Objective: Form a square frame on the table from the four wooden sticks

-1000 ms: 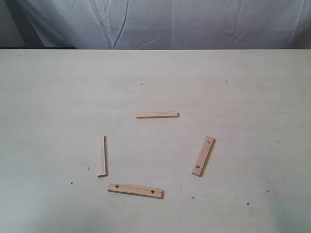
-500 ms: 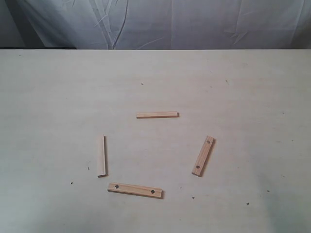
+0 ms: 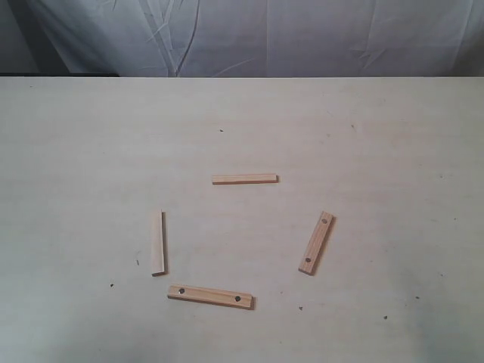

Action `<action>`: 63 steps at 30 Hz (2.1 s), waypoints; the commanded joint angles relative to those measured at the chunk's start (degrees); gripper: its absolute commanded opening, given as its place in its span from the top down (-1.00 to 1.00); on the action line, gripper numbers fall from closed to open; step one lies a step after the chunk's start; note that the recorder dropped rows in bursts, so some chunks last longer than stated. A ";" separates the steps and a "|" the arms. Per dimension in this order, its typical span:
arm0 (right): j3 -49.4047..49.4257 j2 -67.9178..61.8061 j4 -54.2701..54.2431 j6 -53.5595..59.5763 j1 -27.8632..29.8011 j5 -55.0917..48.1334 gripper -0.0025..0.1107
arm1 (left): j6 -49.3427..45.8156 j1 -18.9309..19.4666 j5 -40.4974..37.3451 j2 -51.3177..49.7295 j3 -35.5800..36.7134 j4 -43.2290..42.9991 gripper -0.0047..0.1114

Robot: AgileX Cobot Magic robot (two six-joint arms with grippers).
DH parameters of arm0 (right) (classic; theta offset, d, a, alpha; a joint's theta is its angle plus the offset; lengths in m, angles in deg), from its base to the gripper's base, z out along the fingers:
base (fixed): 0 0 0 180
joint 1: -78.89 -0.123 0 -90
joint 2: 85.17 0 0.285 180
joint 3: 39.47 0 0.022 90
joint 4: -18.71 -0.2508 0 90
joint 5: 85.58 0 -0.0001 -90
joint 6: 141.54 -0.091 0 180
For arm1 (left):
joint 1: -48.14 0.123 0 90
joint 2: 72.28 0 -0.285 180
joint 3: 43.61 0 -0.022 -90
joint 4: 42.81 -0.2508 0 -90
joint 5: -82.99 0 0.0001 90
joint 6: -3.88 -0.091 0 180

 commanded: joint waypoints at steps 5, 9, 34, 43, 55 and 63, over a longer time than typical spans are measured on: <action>-0.75 0.37 -7.57 0.00 0.30 -0.80 0.96 | 0.00 0.15 0.27 0.34 0.22 -0.14 0.92; -8.77 -3.75 -9.42 1.31 0.30 -13.91 0.97 | 0.00 0.15 0.27 0.34 0.22 -0.14 0.92; -35.66 -59.89 -24.16 -2.18 0.08 -42.87 0.97 | 0.00 0.15 0.27 0.34 0.22 -0.14 0.92; -48.55 -78.98 -17.33 -9.30 -14.02 -46.33 0.97 | 0.00 0.15 0.27 0.34 0.22 -0.14 0.92; -55.01 -95.98 8.92 -51.41 -27.37 -50.03 0.50 | 0.00 0.15 0.27 0.34 0.22 -0.14 0.92; -55.01 -101.55 11.21 -58.98 -28.43 -49.42 -0.03 | 0.00 0.15 0.27 0.34 0.22 -0.14 0.92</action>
